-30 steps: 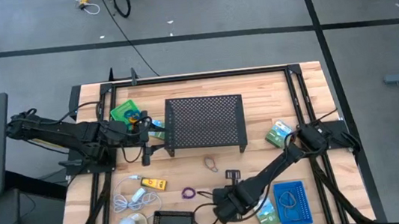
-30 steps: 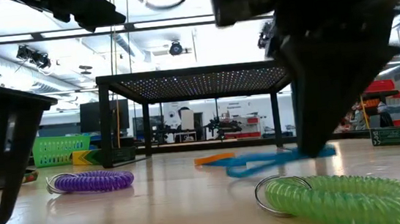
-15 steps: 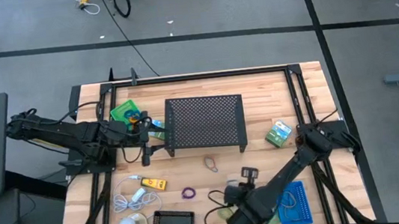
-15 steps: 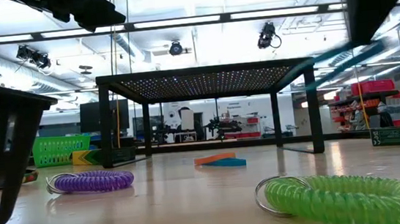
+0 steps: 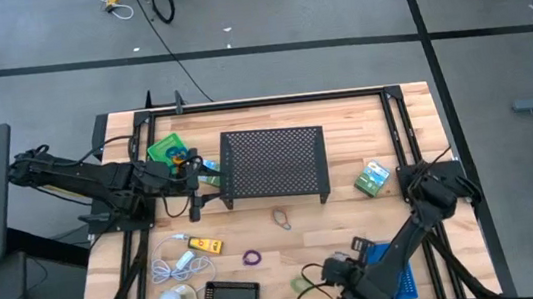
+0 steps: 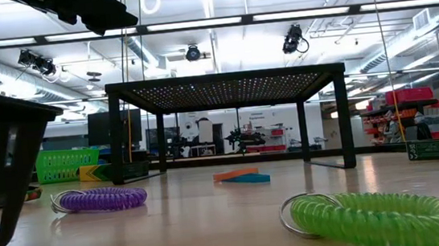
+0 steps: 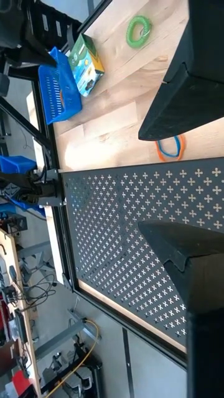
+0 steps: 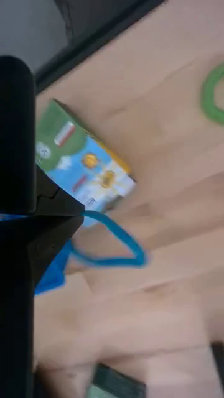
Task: Pick & Place Office Desk Supplies
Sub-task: Put the blue rubber band into the blue bin
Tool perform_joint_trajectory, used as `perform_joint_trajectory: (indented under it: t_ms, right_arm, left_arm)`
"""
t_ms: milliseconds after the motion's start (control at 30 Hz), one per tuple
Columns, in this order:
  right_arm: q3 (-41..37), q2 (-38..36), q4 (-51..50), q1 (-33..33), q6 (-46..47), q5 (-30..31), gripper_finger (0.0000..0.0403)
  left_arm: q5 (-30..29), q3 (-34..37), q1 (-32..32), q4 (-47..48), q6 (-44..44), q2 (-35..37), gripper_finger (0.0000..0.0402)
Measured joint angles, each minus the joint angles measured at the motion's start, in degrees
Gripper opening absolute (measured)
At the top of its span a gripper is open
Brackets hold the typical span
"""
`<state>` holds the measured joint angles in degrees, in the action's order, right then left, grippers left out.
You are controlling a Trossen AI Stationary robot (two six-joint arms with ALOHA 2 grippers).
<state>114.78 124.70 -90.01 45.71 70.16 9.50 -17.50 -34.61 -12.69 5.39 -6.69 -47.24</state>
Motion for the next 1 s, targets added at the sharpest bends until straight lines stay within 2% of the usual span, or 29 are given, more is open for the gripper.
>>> perform_joint_trajectory:
  t_ms: [267,467,667,767,900,1000]
  right_arm:
    - [0.0,0.0,0.0,3.5,-1.8,-2.1,0.0]
    - [-0.2,0.0,0.1,4.2,1.1,-8.5,0.0]
    - [-6.4,0.0,0.3,4.6,7.0,-26.2,0.0]
    - [-10.4,0.0,0.8,5.0,7.4,-31.5,0.0]
    - [-13.6,0.0,1.8,5.0,6.7,-33.1,0.0]
    - [-14.4,0.0,1.5,4.7,6.4,-32.1,0.0]
  left_arm:
    - [2.3,0.0,0.0,0.0,-1.0,0.0,0.0229]
    - [2.6,0.0,0.0,0.0,-0.8,0.0,0.0229]
    - [3.1,0.0,0.0,0.0,-0.6,0.0,0.0229]
    - [3.6,0.0,0.0,0.0,-0.6,0.0,0.0229]
    - [3.6,0.0,0.0,0.0,-0.6,0.0,0.0229]
    - [3.6,0.0,0.0,0.0,-0.6,0.0,0.0229]
